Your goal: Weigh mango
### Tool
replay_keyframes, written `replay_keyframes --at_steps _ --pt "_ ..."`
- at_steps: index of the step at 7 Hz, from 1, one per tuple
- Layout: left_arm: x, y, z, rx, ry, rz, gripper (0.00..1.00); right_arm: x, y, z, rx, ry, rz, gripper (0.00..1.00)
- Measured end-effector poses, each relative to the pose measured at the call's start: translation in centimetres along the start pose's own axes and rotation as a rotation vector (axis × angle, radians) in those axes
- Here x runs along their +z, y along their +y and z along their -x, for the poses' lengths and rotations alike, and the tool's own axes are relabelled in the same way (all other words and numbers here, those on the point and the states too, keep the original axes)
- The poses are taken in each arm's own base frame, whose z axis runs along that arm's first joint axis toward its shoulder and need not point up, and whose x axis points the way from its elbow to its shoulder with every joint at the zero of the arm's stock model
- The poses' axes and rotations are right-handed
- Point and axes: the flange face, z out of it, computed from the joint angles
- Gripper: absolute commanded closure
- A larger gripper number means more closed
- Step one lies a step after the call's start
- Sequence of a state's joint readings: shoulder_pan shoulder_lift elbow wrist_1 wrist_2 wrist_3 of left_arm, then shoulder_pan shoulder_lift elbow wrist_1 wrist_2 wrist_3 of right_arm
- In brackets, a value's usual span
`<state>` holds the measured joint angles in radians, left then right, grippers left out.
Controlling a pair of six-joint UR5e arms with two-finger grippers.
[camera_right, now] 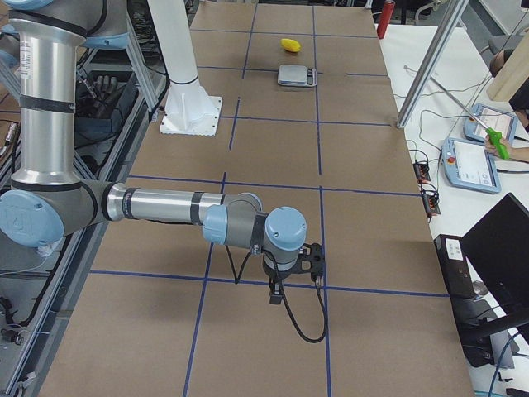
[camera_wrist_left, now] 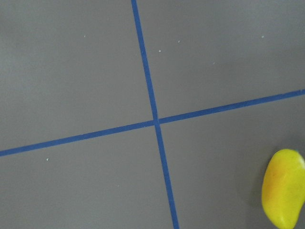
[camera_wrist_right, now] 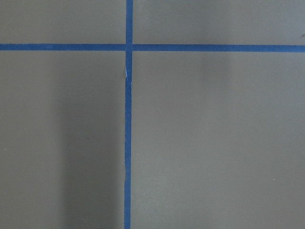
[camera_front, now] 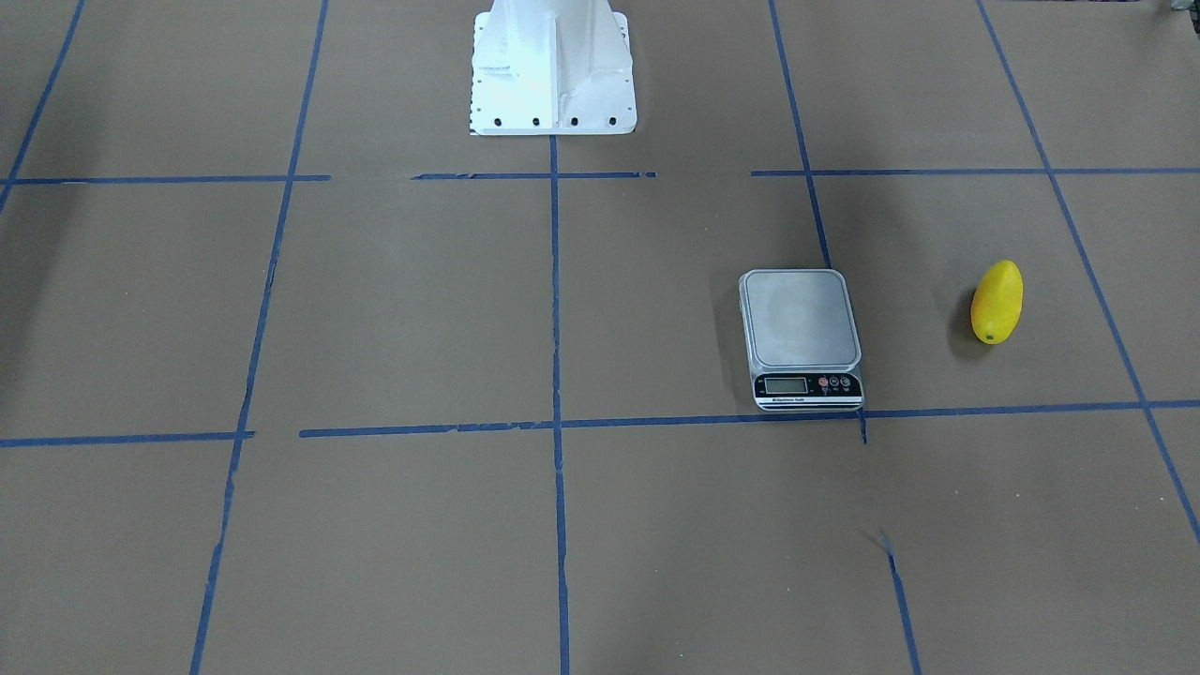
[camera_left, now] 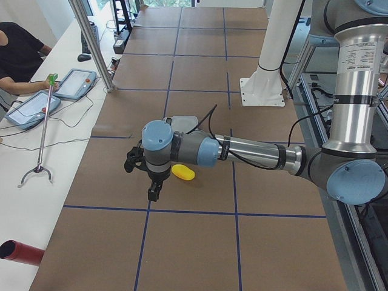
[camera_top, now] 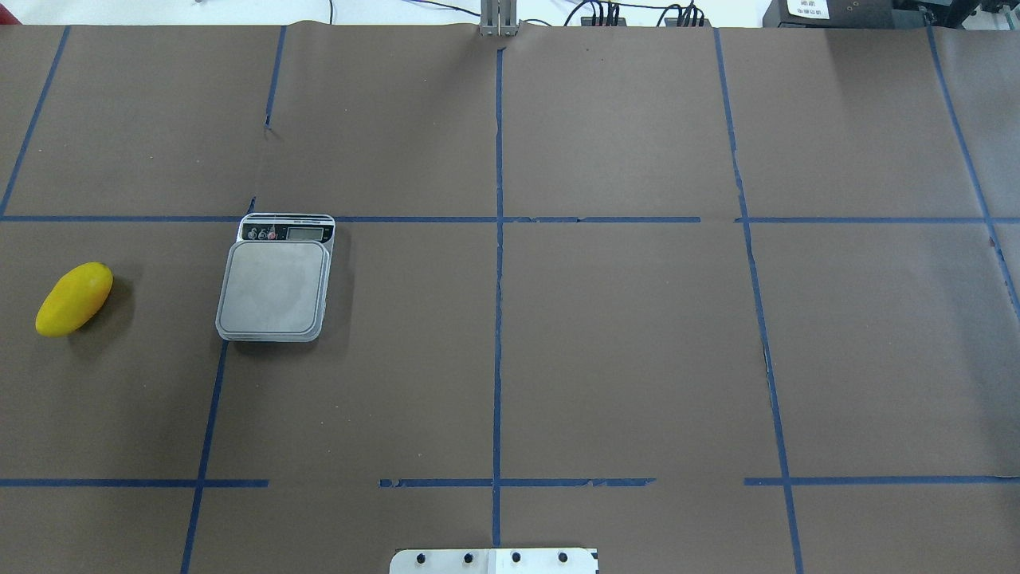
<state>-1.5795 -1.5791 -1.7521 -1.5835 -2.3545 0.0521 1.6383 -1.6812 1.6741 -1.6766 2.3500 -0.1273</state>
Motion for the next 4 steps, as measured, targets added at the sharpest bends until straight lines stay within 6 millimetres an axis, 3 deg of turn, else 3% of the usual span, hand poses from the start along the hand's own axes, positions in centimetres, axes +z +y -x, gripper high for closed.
replay_keyframes --at_steps 2,4 --pt "-0.5 -1.5 -3.9 -0.010 0.022 -0.037 0.00 0.0 0.0 0.0 0.000 0.000 0.000 0.00" --pt "2.8 -0.9 -6.8 0.089 0.021 -0.072 0.00 0.0 0.0 0.0 -0.001 0.000 -0.001 0.00"
